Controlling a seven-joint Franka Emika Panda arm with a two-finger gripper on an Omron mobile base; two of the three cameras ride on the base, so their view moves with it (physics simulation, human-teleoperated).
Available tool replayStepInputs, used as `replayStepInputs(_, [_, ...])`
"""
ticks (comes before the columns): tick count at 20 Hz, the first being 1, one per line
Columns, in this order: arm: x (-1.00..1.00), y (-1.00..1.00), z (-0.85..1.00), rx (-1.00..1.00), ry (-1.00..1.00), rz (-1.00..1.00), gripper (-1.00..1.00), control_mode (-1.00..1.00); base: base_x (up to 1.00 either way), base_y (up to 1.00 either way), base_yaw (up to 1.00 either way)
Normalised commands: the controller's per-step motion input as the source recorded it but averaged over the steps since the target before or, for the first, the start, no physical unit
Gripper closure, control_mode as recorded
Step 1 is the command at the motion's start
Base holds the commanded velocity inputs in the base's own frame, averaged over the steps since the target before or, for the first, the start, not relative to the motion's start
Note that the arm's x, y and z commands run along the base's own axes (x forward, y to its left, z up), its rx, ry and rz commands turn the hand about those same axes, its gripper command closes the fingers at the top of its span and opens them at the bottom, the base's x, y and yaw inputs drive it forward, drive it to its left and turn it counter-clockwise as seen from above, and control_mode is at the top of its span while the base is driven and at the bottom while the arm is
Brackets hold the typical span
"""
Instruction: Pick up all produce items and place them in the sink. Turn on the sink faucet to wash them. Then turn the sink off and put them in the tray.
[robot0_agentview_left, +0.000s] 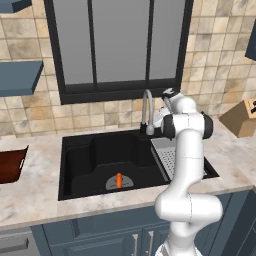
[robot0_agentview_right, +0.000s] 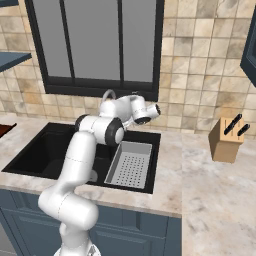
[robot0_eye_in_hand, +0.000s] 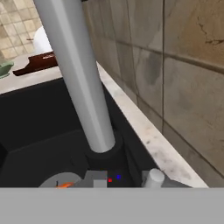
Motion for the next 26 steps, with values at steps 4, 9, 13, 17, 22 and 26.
replayStepInputs(4, [0.00,0.04,0.07,0.00,-0.10,0.00,-1.00,-1.00,0.00,0.00,0.00])
replayStepInputs(9, [0.04,0.00,0.37,0.00,-0.04,0.03,-1.00,-1.00,0.00,0.00,0.00])
replayStepInputs(13, [0.02,0.00,0.40,-0.01,-0.02,0.01,-1.00,-1.00,0.00,0.00,0.00])
replayStepInputs(17, [-0.23,0.00,0.30,-0.01,-0.09,0.00,-1.00,-1.00,0.00,0.00,0.00])
replayStepInputs(22, [-0.44,-0.06,0.36,0.00,-0.10,0.00,-1.00,-1.00,0.00,0.00,0.00])
replayStepInputs(26, [-0.57,-0.12,0.29,0.00,-0.14,0.00,-1.00,-1.00,0.00,0.00,0.00])
